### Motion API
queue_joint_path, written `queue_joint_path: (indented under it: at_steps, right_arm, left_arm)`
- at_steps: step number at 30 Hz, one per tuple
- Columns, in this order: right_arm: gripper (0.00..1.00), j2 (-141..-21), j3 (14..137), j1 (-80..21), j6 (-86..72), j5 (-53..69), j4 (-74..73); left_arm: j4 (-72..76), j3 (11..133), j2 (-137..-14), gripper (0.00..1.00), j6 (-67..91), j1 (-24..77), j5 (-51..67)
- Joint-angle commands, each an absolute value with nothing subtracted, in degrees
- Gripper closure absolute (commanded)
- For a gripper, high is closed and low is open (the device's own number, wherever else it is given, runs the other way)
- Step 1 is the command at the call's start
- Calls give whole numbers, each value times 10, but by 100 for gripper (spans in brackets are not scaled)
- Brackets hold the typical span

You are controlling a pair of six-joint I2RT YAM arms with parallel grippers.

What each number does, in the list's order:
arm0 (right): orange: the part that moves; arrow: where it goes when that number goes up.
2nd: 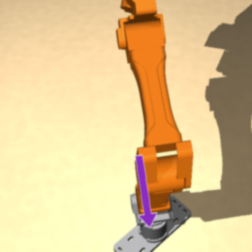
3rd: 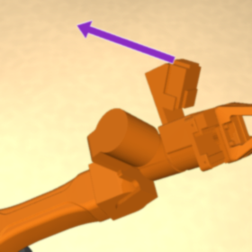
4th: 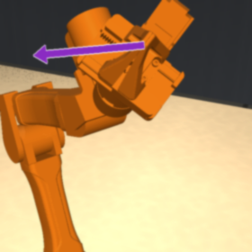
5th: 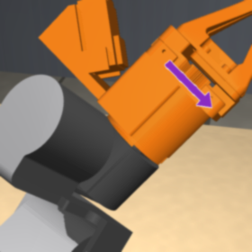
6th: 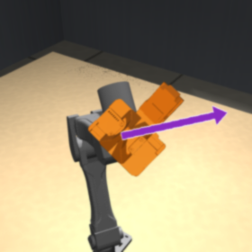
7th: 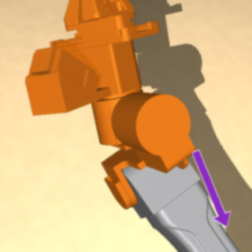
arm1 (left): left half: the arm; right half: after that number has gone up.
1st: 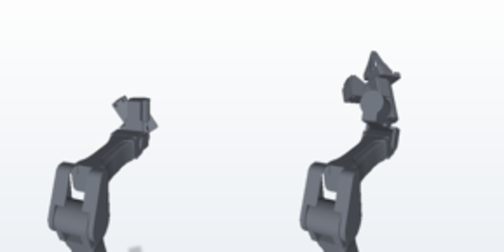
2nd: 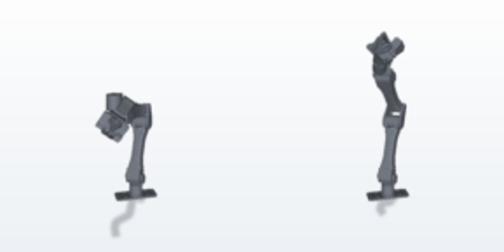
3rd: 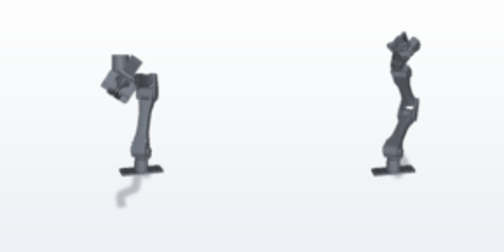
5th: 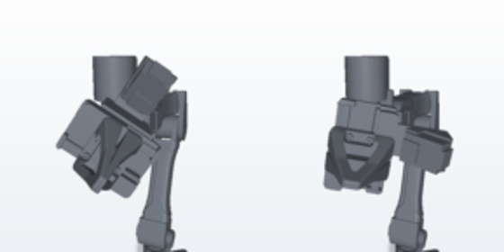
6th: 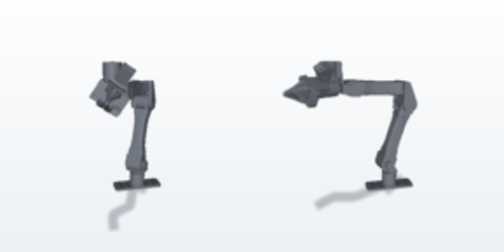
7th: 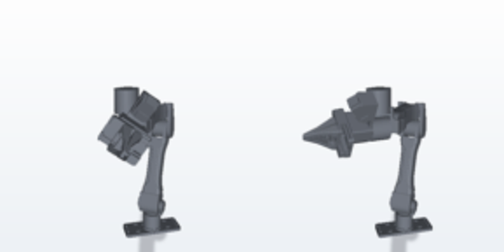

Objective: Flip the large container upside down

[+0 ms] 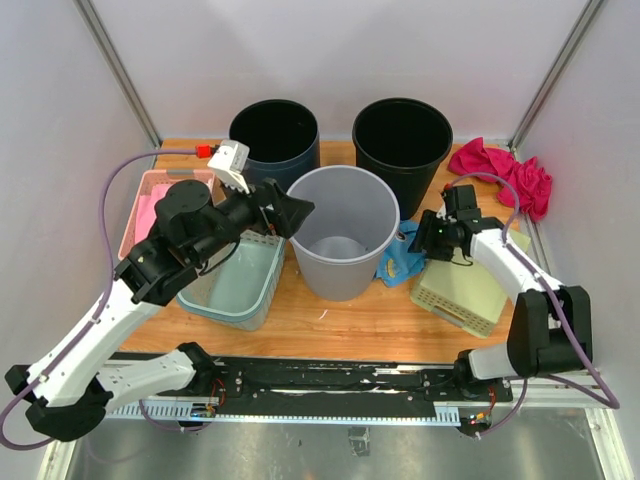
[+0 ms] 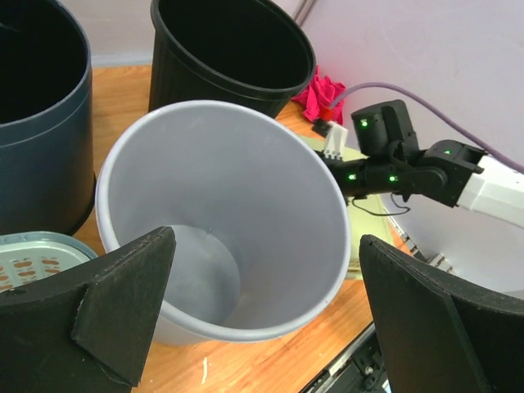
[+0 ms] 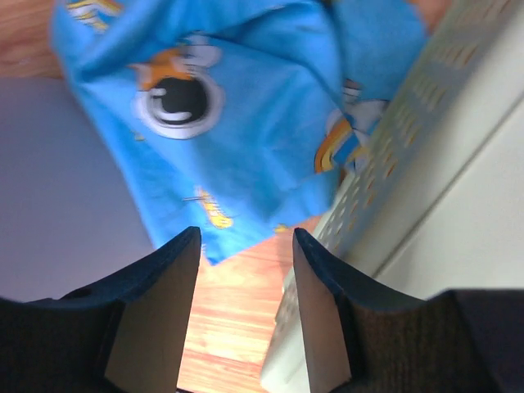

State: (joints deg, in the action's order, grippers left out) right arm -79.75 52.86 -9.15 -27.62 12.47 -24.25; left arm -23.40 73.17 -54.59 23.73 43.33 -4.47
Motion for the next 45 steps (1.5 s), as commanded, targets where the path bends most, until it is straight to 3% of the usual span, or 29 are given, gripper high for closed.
queue_joint_path:
  at_steps: [1,8,14,18,27,33,39,45]
  right_arm:
    - [49,-757,507,-30,-235,25,-323]
    - [47,-622,471,52,-200,-43,-388]
    - [51,-573,466,37,-217,100,-340]
    - [50,-590,430,21,-218,120,-293]
    - [51,-677,471,41,-238,-121,-426]
    - [52,-579,503,32,-221,50,-391]
    - [47,-474,551,27,-209,159,-351]
    - [42,-457,612,8,-226,256,-291]
  left_arm:
    - [-244,732,-554,1,232,439,-57]
    - [-257,780,-591,1,199,438,-54]
    - [-263,801,-607,1,185,439,-58]
    - [-260,800,-615,1,187,439,-41]
    - [-268,794,-632,1,183,442,-3]
    - [-267,799,-668,1,178,467,-33]
    - [-249,781,-680,1,194,483,-40]
    - [-240,782,-685,1,192,487,-44]
